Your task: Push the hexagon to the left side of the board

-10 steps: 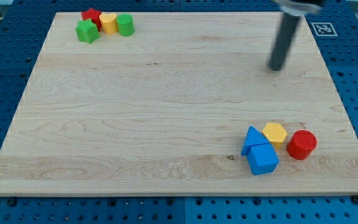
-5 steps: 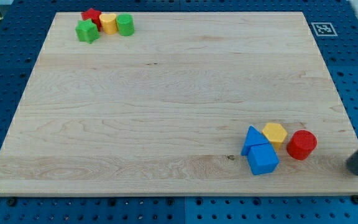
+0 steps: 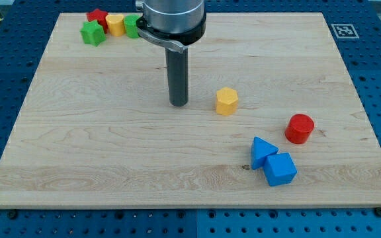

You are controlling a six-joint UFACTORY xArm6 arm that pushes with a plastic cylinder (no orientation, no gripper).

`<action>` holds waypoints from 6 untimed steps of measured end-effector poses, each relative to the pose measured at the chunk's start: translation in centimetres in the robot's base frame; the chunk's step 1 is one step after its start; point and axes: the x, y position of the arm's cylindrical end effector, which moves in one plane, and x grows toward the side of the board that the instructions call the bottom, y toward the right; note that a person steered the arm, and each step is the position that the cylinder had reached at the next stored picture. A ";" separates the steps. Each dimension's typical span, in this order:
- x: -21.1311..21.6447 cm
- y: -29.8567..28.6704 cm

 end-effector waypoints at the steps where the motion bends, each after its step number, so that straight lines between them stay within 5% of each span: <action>1: 3.4 2.8; 2: 5.8 9.6; 3: 3.0 12.8; 5: -0.6 -0.2; 6: -0.6 -1.7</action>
